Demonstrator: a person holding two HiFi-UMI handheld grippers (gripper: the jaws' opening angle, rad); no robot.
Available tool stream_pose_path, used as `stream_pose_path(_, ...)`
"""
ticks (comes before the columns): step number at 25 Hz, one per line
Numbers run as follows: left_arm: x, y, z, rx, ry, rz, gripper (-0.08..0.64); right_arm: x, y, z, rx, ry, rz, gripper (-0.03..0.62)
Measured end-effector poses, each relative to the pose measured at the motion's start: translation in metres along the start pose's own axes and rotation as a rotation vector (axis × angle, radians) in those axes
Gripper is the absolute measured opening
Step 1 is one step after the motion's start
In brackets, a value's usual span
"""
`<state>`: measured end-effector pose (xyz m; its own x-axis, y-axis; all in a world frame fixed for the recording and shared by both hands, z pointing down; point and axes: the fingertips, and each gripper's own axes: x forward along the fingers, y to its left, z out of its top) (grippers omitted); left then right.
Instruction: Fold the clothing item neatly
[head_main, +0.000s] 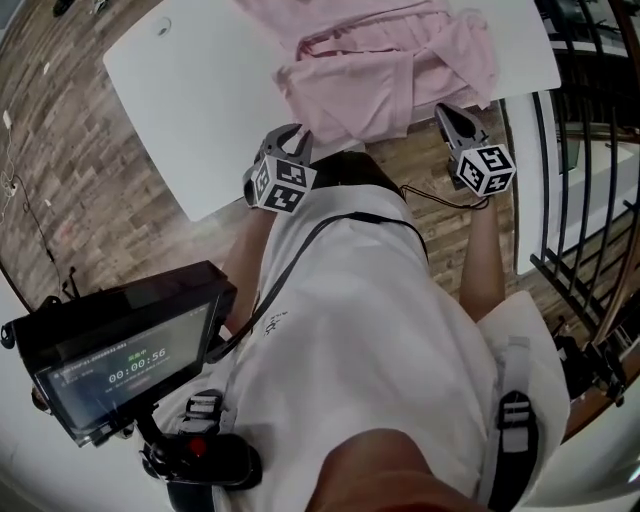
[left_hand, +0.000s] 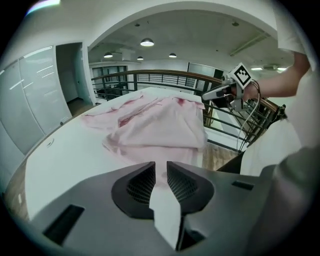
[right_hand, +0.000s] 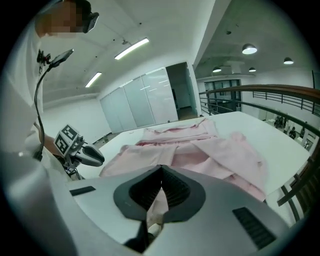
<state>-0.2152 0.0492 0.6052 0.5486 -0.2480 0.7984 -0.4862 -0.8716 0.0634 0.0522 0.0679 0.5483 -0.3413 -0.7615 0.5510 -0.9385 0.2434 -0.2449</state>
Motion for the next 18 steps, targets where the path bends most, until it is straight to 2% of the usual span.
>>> stream_pose_path(3, -0.003, -0.022, -0.011, -0.008, 0.007, -0.067, 0.08, -0.005, 0.017, -0.008, 0.032, -0.016, 0.019, 0.005)
stream_pose_path(6, 0.0, -0.045, -0.021, 0.039, 0.048, -0.092, 0.165, -0.023, 0.006, -0.005, 0.051, -0.046, 0.009, 0.005)
stream_pose_path(12, 0.021, -0.051, -0.034, 0.177, 0.128, 0.03, 0.181, -0.056, -0.019, -0.011, 0.056, -0.06, -0.013, 0.005)
stream_pose_path(14, 0.026, -0.046, -0.035, 0.201, 0.144, 0.055, 0.179, -0.06, -0.026, -0.016, 0.061, -0.059, -0.015, 0.005)
stream_pose_path(15, 0.025, -0.044, -0.034, 0.204, 0.142, 0.063, 0.169, -0.062, -0.028, -0.019, 0.061, -0.059, -0.016, 0.005)
stream_pose_path(17, 0.018, -0.044, -0.031, 0.21, 0.127, 0.064, 0.059, -0.068, -0.03, -0.023, 0.056, -0.06, -0.017, 0.005)
stream_pose_path(18, 0.011, -0.045, -0.029, 0.216, 0.117, 0.056, 0.047, -0.07, -0.029, -0.024, 0.052, -0.065, -0.02, 0.005)
